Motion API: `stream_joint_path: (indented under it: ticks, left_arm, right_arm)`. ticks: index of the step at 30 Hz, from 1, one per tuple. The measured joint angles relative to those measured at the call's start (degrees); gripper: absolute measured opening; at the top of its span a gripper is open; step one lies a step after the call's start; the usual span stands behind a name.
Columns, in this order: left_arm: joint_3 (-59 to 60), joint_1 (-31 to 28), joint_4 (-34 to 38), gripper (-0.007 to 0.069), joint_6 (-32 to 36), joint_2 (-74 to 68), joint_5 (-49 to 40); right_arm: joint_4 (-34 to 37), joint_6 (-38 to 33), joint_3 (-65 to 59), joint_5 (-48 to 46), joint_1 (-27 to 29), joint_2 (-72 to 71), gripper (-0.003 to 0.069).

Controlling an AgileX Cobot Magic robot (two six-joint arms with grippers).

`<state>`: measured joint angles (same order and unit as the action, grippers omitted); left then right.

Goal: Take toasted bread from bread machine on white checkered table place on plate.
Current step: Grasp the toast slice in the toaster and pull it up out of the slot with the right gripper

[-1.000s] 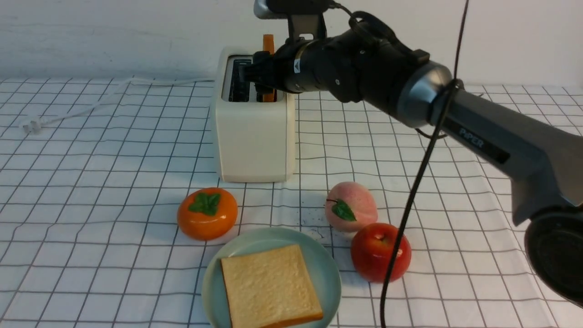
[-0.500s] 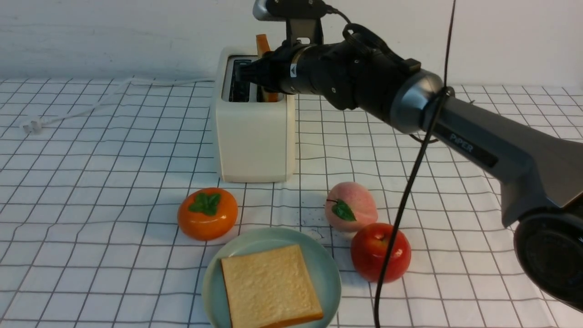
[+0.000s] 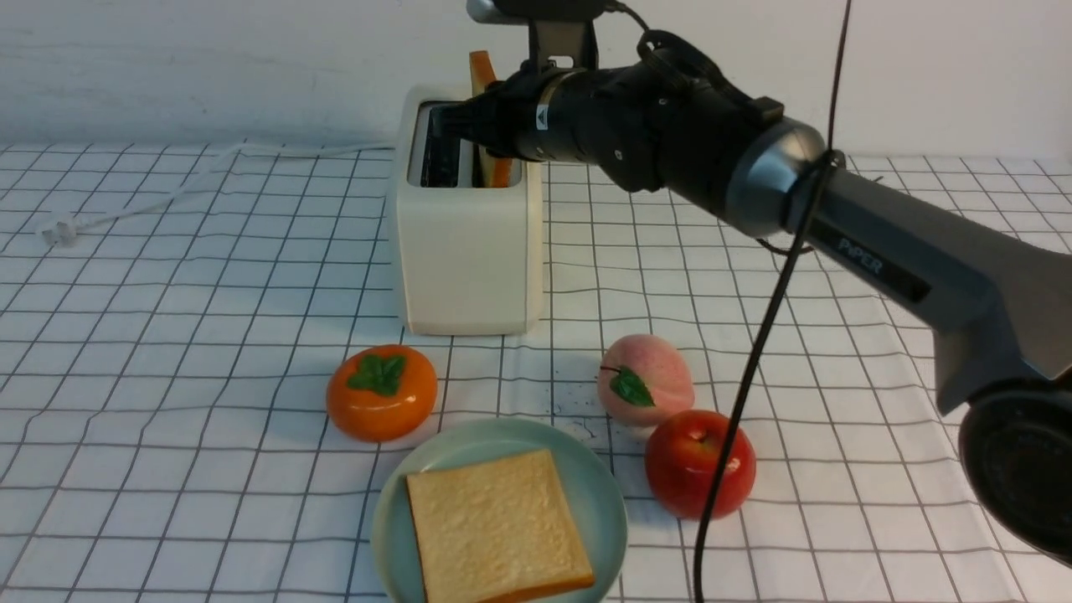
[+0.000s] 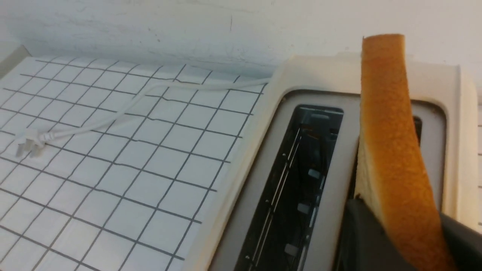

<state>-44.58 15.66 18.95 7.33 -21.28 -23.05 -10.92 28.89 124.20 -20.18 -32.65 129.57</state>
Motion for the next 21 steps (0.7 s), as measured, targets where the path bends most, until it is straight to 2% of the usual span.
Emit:
stream_joint_path:
  ticks: [8, 14, 21]
  left_arm:
    - [0.00, 0.00, 0.00, -0.0013, 0.00, 0.00, 0.00]
    - [0.00, 0.00, 0.00, -0.0013, 0.00, 0.00, -0.59]
    - [0.00, 0.00, 0.00, -0.0013, 0.00, 0.00, -3.28]
  right_arm:
    - [0.05, 0.00, 0.20, 1.44, 0.00, -3.66, 0.0122]
    - [0.22, 0.00, 0.20, -1.04, -0.06, -4.23, 0.0122]
    - [0.84, -5.53, 0.20, -9.89, -2.14, -11.26, 0.0122]
